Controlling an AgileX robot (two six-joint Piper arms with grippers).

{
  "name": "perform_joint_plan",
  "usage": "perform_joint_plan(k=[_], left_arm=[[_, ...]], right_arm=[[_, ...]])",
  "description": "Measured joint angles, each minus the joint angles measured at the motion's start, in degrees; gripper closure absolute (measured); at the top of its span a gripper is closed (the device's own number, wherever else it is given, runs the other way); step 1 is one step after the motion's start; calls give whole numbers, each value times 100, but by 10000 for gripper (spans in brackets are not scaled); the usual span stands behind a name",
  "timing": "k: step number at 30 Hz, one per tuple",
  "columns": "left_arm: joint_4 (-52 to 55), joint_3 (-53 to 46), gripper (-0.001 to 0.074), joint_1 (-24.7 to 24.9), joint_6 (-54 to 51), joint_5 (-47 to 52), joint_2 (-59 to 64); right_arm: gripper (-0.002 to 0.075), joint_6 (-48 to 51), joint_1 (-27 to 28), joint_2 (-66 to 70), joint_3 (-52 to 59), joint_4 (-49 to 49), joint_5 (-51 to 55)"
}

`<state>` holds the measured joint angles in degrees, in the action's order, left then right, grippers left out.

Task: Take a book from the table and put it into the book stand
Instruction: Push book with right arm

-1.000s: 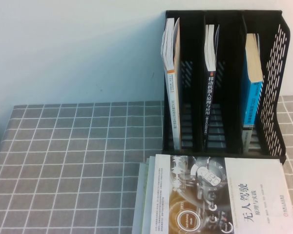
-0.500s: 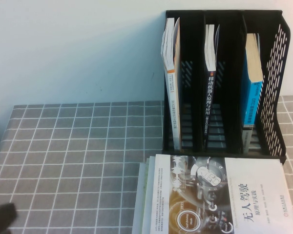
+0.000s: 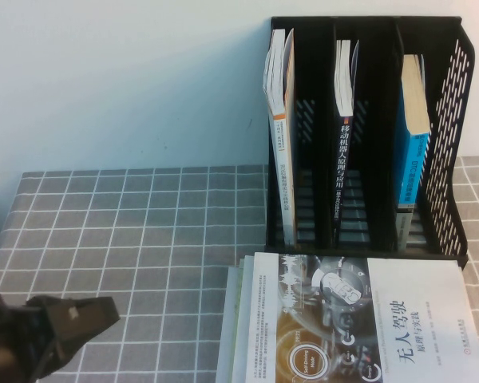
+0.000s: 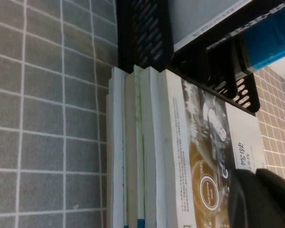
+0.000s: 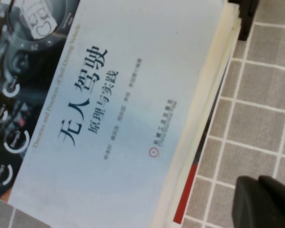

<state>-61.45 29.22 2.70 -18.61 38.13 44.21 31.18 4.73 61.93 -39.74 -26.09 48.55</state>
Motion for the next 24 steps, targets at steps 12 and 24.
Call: perform_joint_plan(k=[12,24], left_arm=[[-2098,0,687,0,-2144,508,1955],[-2921,226,689,0,-3721,749,2524]], right_arm=[[729,715,-8,529,377,-670,-484],[729,1253,-33,529,493,-1427,-599]])
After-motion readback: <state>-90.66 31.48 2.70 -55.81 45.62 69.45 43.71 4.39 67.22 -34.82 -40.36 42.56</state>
